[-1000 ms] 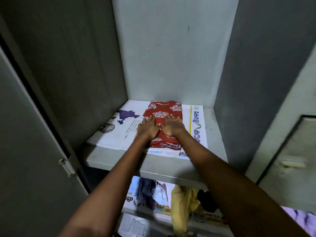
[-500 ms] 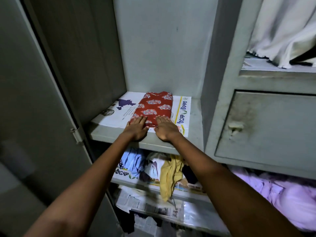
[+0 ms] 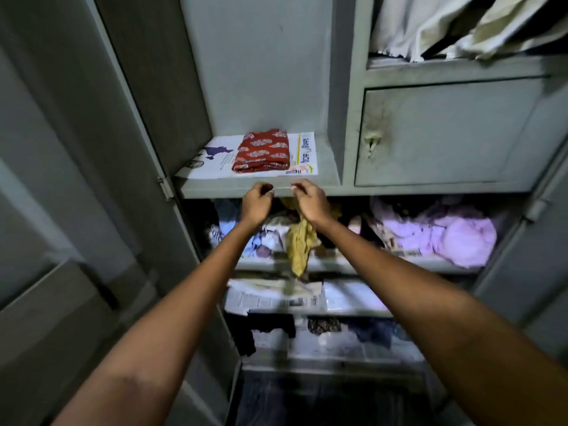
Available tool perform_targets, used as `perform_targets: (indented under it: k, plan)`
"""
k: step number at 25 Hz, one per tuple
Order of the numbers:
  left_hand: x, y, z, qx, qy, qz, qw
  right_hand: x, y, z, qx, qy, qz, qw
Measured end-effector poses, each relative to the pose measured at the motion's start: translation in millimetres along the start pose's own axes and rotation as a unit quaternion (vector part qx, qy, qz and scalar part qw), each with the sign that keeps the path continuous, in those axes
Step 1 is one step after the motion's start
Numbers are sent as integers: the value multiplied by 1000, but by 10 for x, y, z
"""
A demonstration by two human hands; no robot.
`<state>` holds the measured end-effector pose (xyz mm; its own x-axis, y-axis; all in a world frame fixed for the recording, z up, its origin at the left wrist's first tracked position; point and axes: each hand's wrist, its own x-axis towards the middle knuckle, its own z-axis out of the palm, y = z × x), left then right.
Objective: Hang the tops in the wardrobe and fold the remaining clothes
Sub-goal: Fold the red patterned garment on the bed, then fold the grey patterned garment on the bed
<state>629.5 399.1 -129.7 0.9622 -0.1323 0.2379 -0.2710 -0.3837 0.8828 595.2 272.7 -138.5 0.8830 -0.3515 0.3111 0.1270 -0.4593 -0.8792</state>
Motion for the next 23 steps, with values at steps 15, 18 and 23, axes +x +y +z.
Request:
perform_targets:
  k: [15, 18, 23]
  plan:
    - [-3720, -373, 1697, 60, -453, -140, 878, -4266, 1566, -1769, 80, 102, 452, 883]
    - [-4503, -228, 2269, 90, -529, -101, 838, -5055, 1648, -2416, 108, 121, 514, 842]
    - [-5895, 486, 3371, 116, -632, -46, 765, -6449, 1564, -3797, 89, 252, 566, 780]
